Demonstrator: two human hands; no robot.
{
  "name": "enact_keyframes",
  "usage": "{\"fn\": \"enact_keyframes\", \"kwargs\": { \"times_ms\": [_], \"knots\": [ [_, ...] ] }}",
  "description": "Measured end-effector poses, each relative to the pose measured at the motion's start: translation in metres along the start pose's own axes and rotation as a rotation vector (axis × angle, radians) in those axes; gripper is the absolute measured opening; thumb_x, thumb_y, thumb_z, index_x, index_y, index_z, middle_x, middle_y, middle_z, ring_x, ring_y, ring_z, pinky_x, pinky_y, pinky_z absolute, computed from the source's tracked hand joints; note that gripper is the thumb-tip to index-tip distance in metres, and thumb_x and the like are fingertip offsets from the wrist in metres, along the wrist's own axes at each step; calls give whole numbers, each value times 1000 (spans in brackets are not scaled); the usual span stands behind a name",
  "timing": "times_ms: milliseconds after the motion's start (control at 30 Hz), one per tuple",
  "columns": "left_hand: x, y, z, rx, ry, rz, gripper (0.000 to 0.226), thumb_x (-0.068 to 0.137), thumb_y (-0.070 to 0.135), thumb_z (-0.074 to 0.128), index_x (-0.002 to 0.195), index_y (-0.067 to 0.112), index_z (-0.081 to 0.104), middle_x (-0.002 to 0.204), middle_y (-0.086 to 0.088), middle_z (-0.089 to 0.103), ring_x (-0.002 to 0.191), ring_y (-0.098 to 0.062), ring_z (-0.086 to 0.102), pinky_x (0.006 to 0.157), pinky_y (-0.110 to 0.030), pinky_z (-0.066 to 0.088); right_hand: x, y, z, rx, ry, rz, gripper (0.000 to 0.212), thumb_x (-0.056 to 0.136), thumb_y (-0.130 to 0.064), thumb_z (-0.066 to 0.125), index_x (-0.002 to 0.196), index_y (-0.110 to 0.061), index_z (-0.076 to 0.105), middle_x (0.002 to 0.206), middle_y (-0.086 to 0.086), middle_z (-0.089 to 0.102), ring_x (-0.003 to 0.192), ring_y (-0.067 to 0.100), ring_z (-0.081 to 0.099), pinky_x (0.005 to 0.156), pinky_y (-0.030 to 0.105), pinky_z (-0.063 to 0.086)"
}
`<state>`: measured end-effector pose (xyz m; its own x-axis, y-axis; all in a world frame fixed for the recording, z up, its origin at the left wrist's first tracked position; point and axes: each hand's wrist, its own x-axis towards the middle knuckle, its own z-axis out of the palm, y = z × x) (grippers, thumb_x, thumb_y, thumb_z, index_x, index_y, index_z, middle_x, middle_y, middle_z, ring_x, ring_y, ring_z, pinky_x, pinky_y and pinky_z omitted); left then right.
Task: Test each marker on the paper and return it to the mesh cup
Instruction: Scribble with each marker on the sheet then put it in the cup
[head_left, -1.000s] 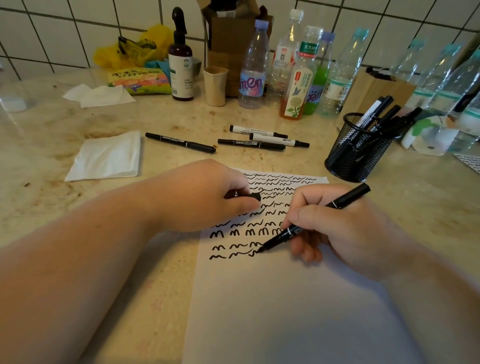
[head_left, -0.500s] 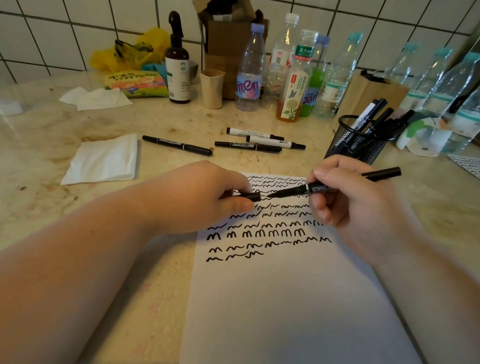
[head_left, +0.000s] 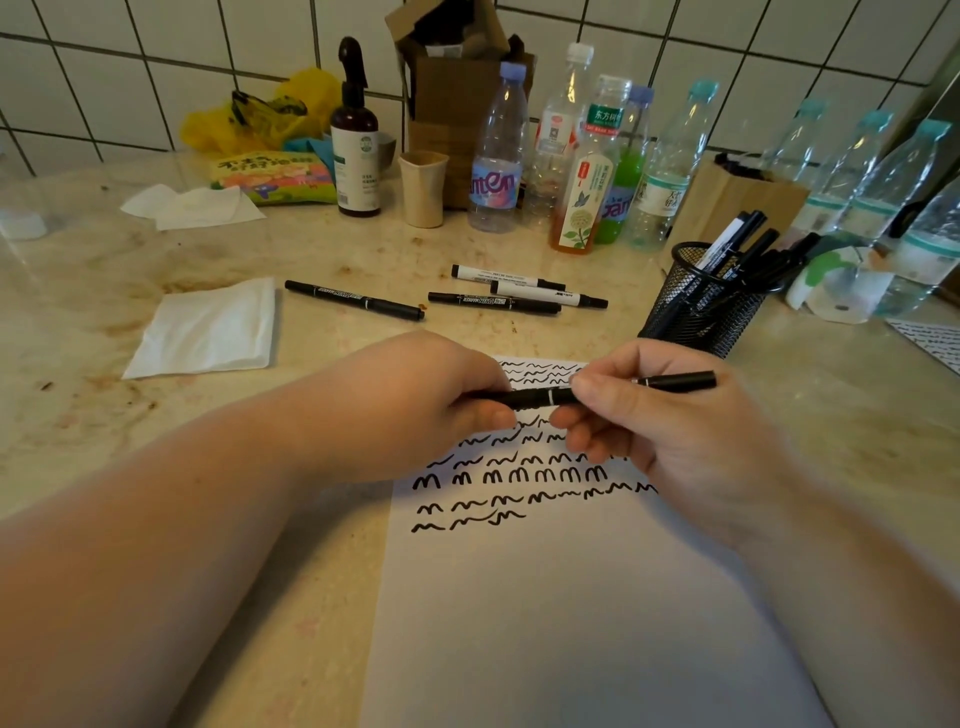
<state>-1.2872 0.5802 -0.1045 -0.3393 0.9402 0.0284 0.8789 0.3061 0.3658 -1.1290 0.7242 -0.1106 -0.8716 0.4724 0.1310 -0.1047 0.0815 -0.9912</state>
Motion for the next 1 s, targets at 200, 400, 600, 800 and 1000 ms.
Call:
{"fn": "enact_keyframes", "kwargs": {
  "times_ms": [200,400,600,800,1000],
  "knots": [
    [1,8,-1,102,3,0,23,99,45,46,110,34,64,91,8,65,83,-14,60,74,-36,53,0,-1,1,-2,25,-54,7,72,-18,73,74,-12,74,75,22,75,60,25,70,53,27,55],
    [2,3,-1,89,28,22,21,98,47,48,106,35,63,85,9,64,77,-11,59,65,-29,49,2,-3,2,-34,66,-4,14,72,-23,75,77,-10,75,70,17,73,57,24,66,53,28,53],
    [4,-4,5,-112,16,-17,55,86,54,63,136,46,42,82,14,64,68,2,59,60,-16,43,7,-23,-10,-212,273,-114,11,79,-31,72,83,-22,77,61,0,67,59,14,62,59,31,50],
    [2,-6,6,-102,3,9,42,89,56,58,129,44,52,78,11,66,61,-2,59,54,-18,40,19,-59,-50,-497,713,-277,17,96,-21,56,99,-28,71,77,-2,71,61,13,62,62,30,49],
    [2,-8,6,-70,24,26,37,90,58,56,123,41,57,79,14,63,65,-2,57,57,-19,39,45,-70,-73,-763,738,-129,8,89,-24,60,91,-26,67,66,-4,73,59,13,66,63,31,54]
  ]
}}
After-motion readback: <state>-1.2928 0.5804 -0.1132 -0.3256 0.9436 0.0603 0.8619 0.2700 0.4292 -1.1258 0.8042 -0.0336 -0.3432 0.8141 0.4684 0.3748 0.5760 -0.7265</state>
